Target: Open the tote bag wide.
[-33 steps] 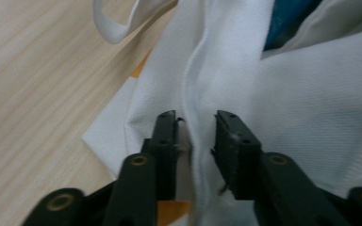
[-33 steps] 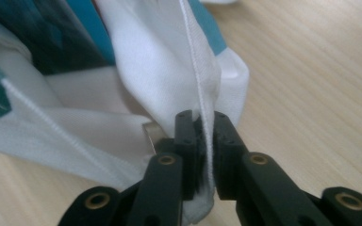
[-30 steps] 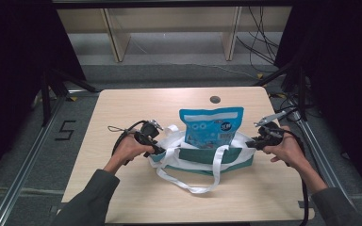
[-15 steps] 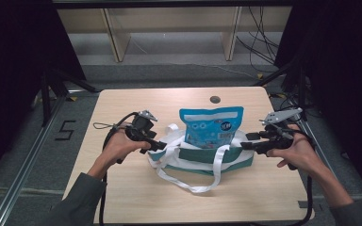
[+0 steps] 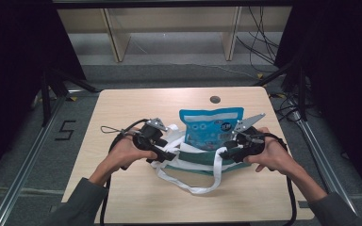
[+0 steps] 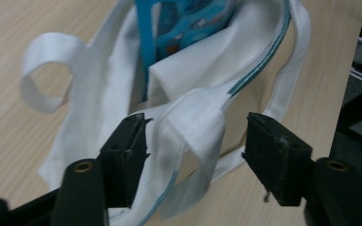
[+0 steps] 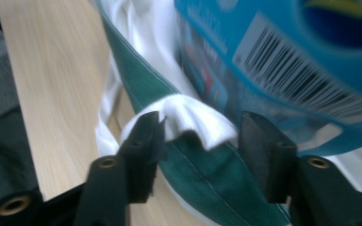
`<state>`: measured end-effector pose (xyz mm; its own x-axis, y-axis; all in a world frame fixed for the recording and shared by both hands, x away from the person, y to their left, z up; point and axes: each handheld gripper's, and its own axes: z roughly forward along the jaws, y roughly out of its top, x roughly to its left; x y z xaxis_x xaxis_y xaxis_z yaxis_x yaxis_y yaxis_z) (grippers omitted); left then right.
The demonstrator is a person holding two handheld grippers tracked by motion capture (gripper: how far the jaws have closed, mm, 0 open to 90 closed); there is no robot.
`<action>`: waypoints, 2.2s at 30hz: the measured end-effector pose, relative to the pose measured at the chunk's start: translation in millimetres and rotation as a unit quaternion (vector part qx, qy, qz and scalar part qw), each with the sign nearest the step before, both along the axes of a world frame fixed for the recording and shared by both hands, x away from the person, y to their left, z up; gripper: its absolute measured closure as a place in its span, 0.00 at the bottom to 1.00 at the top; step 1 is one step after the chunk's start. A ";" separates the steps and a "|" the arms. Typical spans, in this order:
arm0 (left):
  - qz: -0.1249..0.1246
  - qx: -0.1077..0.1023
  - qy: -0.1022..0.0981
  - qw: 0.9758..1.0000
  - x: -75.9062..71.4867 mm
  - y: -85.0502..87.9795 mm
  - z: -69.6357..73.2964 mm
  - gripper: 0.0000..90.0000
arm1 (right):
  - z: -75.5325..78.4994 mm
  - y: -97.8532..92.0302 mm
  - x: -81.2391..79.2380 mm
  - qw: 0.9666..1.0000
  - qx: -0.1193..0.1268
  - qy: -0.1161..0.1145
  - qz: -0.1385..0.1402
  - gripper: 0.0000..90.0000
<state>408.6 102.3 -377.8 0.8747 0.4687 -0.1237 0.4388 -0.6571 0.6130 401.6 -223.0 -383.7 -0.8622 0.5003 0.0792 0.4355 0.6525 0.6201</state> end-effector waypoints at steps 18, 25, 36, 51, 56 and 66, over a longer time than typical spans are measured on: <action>-0.059 0.080 0.009 0.995 -9.7 -35.3 -96.4 0.85 | -81.8 11.9 -9.5 0.997 -0.065 0.039 0.022 0.85; -0.061 0.076 0.010 0.995 -11.2 -31.2 -95.5 0.84 | -36.8 -16.2 -14.0 1.000 0.017 -0.002 -0.006 0.69; -0.060 0.073 0.010 0.995 -10.9 -31.0 -92.8 0.84 | -2.2 -58.0 13.1 0.992 0.007 -0.070 -0.106 0.68; -0.076 0.072 0.022 0.994 -16.2 -26.9 -99.7 0.86 | -40.0 -47.2 95.3 0.991 -0.056 -0.035 -0.117 0.99; -0.095 0.092 0.024 0.991 -22.8 -29.2 -107.3 0.86 | -64.4 -42.0 119.7 0.988 -0.055 -0.023 -0.140 0.99; -0.073 0.012 0.016 0.997 -24.6 -18.3 -63.5 0.58 | -53.5 -43.4 103.4 0.986 -0.037 -0.032 -0.157 0.86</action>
